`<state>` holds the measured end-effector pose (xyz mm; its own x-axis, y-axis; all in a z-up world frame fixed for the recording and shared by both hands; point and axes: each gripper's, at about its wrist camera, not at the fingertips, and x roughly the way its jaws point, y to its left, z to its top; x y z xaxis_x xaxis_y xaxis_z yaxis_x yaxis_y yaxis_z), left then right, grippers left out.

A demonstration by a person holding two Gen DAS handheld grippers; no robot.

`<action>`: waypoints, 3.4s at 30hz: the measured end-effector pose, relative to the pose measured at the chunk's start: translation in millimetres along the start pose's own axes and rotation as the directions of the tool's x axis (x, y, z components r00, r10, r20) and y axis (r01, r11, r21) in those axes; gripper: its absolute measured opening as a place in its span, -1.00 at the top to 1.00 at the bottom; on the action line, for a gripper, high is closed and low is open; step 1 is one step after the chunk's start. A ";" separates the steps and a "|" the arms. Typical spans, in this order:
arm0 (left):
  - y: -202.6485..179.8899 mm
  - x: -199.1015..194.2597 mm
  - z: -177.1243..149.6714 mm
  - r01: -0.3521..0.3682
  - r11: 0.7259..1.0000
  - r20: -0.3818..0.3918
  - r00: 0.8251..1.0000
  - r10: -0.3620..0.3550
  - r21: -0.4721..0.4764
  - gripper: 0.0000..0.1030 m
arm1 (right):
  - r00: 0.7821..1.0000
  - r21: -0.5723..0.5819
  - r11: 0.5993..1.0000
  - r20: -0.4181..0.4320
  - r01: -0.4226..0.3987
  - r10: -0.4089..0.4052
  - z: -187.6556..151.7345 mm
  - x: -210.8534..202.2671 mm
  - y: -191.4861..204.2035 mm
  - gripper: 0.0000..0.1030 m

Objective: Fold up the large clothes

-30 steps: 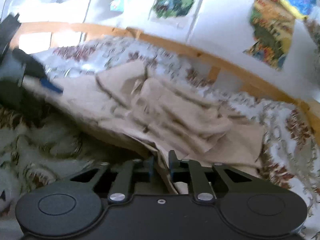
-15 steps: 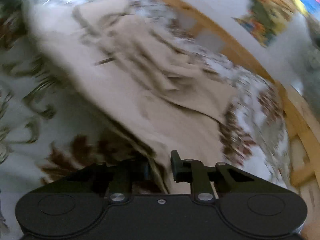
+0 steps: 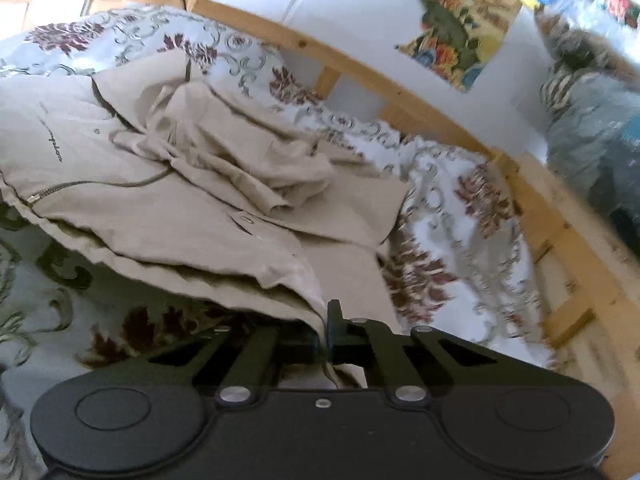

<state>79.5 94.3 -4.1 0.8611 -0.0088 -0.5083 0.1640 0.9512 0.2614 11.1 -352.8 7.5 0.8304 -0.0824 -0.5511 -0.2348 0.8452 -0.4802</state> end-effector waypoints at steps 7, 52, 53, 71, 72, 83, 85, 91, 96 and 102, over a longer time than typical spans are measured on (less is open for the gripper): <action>30.5 -60.9 9.5 0.106 0.992 -0.057 0.992 -0.110 -0.069 0.90 | 0.999 -0.067 0.997 0.026 -0.034 0.035 -2.7 -82.8 -14.1 0.96; 55.3 174.0 114.5 0.122 0.978 -0.167 0.974 -0.150 -0.171 -0.90 | 0.977 0.520 0.847 0.098 0.111 -0.188 -8.3 102.1 -80.1 -0.62; 62.0 167.0 115.5 0.121 0.974 -0.139 0.979 -0.149 -0.193 -0.98 | 0.973 0.518 0.845 0.093 0.133 -0.210 -8.2 106.7 -79.1 -0.62; 43.5 143.8 35.2 0.126 0.992 -0.188 0.974 -0.127 -0.020 -0.33 | 0.999 0.739 0.673 0.017 0.009 -0.031 -39.7 124.6 -95.7 -0.56; 43.3 145.2 37.2 0.121 0.992 -0.183 0.975 -0.124 -0.027 -0.08 | 1.000 0.760 0.650 0.024 -0.007 -0.017 -43.0 126.1 -97.3 -0.46; 88.4 158.7 34.6 -0.010 0.949 -0.221 0.973 -0.063 -0.315 0.93 | 0.997 0.764 0.644 0.069 -0.036 -0.027 -40.4 127.9 -96.8 0.82; 88.5 168.3 27.7 -0.024 0.941 -0.261 0.963 -0.069 -0.336 0.93 | 0.996 0.732 0.681 0.073 -0.025 -0.042 -36.1 131.5 -91.2 0.83; 112.8 186.6 16.9 -0.006 0.843 -0.294 0.938 -0.182 -0.539 0.80 | 0.998 0.664 0.747 0.028 0.023 -0.056 -36.8 143.8 -76.6 0.83; 128.0 159.3 18.0 0.027 0.801 -0.216 0.957 -0.193 -0.598 -0.67 | 0.997 0.654 0.755 0.021 0.040 -0.071 -34.9 141.0 -75.2 0.64; 101.6 119.7 32.0 0.023 0.866 -0.084 0.994 -0.075 -0.500 -0.99 | 0.991 0.585 0.809 0.063 0.056 -0.115 -22.7 122.5 -62.0 -0.07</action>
<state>214.6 180.0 -12.1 0.8029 -0.0541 -0.5937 -0.0787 0.9776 -0.1955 116.0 -427.3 -45.7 0.8822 -0.1449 -0.4481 0.1522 0.9881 -0.0200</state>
